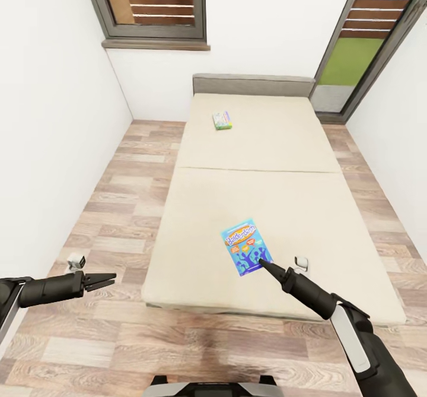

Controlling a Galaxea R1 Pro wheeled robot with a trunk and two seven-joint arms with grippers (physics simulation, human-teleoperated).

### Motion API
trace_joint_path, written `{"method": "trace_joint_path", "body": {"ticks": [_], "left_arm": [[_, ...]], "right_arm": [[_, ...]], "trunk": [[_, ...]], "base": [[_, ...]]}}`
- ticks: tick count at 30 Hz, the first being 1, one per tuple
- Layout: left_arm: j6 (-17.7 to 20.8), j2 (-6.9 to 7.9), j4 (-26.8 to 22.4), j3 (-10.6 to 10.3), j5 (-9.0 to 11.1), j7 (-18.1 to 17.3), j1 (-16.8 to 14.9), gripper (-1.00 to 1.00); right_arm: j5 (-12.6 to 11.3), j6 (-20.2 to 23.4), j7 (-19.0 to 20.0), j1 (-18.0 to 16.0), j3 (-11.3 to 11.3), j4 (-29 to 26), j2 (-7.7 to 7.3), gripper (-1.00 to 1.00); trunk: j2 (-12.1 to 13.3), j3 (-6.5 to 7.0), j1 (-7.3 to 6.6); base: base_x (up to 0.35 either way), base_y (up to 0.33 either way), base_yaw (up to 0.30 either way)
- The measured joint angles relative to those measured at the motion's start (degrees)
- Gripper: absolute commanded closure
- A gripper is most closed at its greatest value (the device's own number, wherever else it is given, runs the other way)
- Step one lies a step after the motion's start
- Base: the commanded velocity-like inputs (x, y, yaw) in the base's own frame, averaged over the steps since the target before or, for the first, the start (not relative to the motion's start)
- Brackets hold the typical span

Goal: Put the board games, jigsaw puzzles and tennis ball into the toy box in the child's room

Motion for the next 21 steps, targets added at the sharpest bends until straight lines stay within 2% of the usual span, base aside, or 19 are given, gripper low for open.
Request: {"method": "trace_joint_path", "body": {"ticks": [21], "left_arm": [[0.01, -0.13, 0.00, 0.00, 0.00, 0.00, 0.03, -1.00]], "right_arm": [[-0.39, -0.10, 0.46, 0.92, -0.81, -0.08, -0.07, 1.00]], "trunk": [[0.00, 1.98, 0.00]], "base": [[0.000, 0.000, 0.000]]}}
